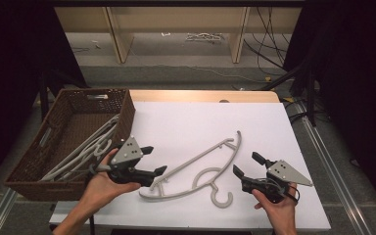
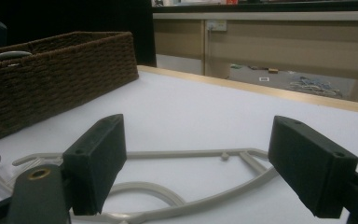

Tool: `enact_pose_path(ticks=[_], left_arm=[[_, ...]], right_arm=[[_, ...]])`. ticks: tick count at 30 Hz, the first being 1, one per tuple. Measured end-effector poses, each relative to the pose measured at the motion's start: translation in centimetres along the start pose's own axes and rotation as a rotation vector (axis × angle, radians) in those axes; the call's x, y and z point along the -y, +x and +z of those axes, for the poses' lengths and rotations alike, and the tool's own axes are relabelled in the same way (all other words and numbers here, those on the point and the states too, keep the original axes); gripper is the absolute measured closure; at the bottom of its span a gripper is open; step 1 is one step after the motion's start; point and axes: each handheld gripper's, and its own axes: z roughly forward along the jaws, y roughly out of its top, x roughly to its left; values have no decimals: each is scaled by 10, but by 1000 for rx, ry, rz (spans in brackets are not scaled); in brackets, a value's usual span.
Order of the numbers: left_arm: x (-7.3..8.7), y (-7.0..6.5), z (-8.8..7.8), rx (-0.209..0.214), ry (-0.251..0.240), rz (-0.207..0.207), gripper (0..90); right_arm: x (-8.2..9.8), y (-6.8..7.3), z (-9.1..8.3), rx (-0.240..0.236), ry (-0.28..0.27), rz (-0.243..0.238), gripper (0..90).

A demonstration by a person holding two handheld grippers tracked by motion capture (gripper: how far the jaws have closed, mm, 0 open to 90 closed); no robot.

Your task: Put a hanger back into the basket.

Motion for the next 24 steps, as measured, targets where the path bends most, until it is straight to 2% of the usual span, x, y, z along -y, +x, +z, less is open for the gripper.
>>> enact_pose_path(ticks=[2, 9, 13, 16, 17, 20, 22, 24], left_arm=[[1, -3, 6, 15, 1, 2, 272], [7, -11, 27, 45, -7, -32, 223], [11, -18, 39, 70, -15, -57, 182], [17, -23, 47, 91, 7, -35, 168], [19, -24, 50, 99, 5, -33, 167], [23, -29, 57, 123, 27, -21, 176], [24, -34, 62, 125, 52, 17, 180], [23, -37, 68, 142, 68, 31, 186]], right_arm=[[-1, 0, -1, -5, 11, 6, 202], [-1, -1, -1, -6, -3, 2, 201], [-1, -2, -2, -7, 14, 11, 201], [-1, -2, -1, 1, -7, 5, 201], [-1, -2, -2, 3, 2, 4, 201], [-1, -1, -2, -7, -10, 14, 201], [-1, -1, -2, -8, -5, 16, 201], [-1, -1, -2, -12, -9, 11, 201]])
